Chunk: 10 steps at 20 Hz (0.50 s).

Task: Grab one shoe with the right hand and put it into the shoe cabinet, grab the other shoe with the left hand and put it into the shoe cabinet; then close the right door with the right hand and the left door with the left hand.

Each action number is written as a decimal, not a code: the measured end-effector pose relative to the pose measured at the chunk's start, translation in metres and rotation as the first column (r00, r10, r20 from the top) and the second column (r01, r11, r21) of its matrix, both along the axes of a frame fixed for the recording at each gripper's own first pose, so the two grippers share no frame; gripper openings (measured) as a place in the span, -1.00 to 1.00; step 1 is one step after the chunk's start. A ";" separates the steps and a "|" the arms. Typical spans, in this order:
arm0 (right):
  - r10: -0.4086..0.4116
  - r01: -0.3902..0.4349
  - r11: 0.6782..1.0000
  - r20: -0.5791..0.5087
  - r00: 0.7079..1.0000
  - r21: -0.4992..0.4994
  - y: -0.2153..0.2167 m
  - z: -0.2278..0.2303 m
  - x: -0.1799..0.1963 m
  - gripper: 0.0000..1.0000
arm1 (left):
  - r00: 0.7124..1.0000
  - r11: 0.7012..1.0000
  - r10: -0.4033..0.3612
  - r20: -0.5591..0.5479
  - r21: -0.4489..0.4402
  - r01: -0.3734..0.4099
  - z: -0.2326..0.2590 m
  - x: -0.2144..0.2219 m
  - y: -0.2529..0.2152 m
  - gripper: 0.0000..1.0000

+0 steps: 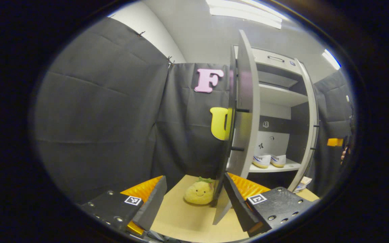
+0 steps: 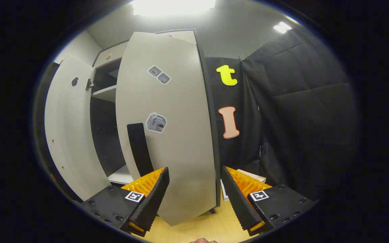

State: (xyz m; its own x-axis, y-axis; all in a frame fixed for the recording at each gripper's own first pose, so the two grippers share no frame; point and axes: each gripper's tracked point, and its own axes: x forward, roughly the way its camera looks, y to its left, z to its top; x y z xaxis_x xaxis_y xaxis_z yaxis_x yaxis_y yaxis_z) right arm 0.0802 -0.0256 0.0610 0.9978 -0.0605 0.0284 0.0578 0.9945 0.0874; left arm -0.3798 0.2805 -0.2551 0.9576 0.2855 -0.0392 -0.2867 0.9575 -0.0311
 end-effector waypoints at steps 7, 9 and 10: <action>-0.080 0.078 0.996 -0.039 0.996 -0.045 -0.027 -0.026 -0.036 0.96 | 0.998 0.998 -0.050 0.037 -0.034 0.051 0.034 0.050 0.042 0.94; -0.090 0.088 0.995 -0.049 0.995 -0.050 -0.029 -0.031 -0.043 0.96 | 0.995 0.995 -0.091 0.034 -0.035 0.093 0.044 0.073 0.041 0.94; -0.093 0.091 0.995 -0.053 0.994 -0.050 -0.029 -0.032 -0.044 0.96 | 0.993 0.992 -0.116 0.036 -0.040 0.117 0.049 0.085 0.039 0.96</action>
